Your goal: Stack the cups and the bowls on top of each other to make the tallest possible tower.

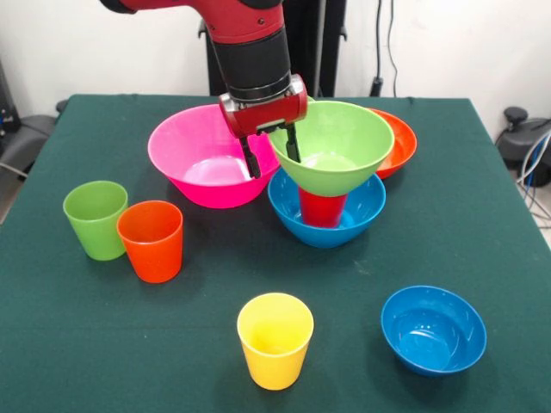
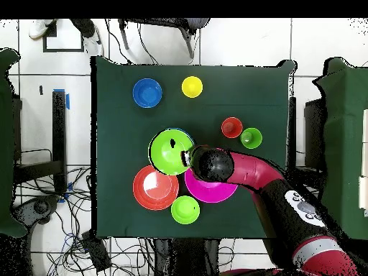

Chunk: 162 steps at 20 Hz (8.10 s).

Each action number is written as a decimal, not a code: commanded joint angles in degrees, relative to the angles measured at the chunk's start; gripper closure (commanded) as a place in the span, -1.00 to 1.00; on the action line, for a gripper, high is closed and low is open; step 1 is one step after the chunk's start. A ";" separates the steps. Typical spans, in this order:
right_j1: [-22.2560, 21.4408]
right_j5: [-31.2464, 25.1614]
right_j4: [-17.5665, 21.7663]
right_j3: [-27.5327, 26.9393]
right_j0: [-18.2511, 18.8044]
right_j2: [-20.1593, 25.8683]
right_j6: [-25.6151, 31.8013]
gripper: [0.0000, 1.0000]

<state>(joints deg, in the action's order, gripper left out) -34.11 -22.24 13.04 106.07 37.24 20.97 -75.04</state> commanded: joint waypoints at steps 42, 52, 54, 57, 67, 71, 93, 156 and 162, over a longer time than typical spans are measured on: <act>-21.31 -13.61 2.03 2.37 12.39 9.21 10.53 -1.00; -12.21 8.02 10.44 -5.75 22.63 21.23 9.59 -1.00; -7.68 10.31 13.46 -8.30 24.14 23.36 10.38 -1.00; 0.05 11.09 19.16 -13.77 25.43 26.87 13.93 -1.00; 19.42 14.48 35.63 -24.38 29.66 39.26 15.58 -1.00; 22.89 15.87 41.24 -26.07 29.49 41.99 13.21 -1.00; 62.11 1.71 29.34 -36.52 41.71 73.52 51.55 -1.00; 28.50 -45.21 68.06 -112.35 18.88 145.18 61.87 -1.00; 25.35 -45.09 76.19 -118.31 19.70 154.39 65.08 -1.00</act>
<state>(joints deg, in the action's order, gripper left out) -4.49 -60.00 77.32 4.56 59.29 158.72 -33.33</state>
